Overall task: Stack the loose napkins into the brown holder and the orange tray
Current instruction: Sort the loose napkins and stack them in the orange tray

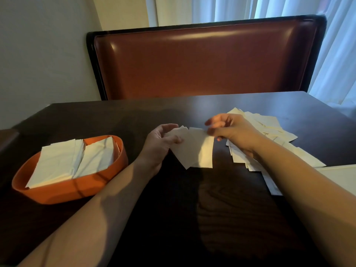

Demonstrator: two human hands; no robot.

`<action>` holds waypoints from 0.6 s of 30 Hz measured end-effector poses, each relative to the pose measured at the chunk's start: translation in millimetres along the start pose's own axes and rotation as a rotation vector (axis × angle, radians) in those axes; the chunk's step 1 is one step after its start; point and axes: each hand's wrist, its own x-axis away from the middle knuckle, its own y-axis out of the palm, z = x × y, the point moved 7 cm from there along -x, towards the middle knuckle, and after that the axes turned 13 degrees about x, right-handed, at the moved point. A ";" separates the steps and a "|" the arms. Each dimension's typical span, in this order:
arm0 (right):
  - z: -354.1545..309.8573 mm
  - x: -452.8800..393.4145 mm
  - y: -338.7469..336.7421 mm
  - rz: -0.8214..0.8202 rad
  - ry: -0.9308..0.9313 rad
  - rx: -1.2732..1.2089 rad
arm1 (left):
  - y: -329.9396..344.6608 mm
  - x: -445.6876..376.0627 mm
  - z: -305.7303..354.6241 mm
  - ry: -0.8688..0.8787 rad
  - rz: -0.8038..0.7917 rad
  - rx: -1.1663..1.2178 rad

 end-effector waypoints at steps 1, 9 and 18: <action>-3.5 0.4 -5.6 0.065 -0.036 -0.017 | -1.1 0.1 -0.5 -0.015 0.002 0.038; -26.8 9.1 -1.9 -0.142 -0.112 -0.502 | -13.0 -4.3 1.0 0.006 0.131 0.268; -42.3 13.9 16.0 -0.018 -0.206 -0.176 | 9.2 4.0 7.8 0.055 -0.036 0.132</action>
